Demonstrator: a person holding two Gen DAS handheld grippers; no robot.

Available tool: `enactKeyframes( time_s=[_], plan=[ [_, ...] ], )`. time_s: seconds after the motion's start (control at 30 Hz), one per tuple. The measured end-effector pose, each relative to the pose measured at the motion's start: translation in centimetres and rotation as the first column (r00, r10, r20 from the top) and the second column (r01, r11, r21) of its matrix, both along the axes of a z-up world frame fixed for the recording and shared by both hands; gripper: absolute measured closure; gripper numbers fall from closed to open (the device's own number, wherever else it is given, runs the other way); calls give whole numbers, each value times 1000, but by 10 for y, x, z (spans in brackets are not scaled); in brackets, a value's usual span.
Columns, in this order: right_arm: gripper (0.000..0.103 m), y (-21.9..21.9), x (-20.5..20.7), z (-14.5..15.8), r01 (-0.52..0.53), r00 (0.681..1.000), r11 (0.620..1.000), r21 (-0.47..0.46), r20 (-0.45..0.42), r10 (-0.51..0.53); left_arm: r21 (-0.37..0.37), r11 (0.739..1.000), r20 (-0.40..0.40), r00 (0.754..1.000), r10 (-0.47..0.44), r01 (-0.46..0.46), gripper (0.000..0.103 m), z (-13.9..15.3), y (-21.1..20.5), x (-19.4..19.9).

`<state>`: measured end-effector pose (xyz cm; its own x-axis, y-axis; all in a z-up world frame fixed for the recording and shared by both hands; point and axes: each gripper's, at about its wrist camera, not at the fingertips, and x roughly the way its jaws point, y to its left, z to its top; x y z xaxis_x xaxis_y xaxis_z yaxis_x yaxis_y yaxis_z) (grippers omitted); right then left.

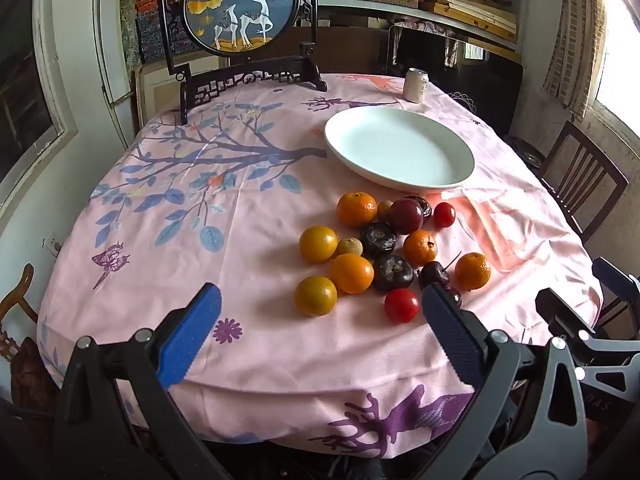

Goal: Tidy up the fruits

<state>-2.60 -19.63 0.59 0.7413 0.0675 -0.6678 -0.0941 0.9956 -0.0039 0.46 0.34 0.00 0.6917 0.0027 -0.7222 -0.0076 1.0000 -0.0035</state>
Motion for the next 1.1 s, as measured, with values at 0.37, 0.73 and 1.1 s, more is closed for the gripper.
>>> enactKeyframes(
  time_s=[0.37,0.73,1.1],
  plan=[
    [1,0,1,0,0,1000,1000,0,-2,0,4,1000,5,1000,1,-1,2,1,1,-5],
    [1,1,1,-1,0,1000,1000,0,-2,0,6,1000,5,1000,1,-1,2,0,1,-5],
    [1,1,1,-1,0,1000,1000,1,-3,0,8,1000,3,1000,2,-2,2,1,1,-4]
  ],
)
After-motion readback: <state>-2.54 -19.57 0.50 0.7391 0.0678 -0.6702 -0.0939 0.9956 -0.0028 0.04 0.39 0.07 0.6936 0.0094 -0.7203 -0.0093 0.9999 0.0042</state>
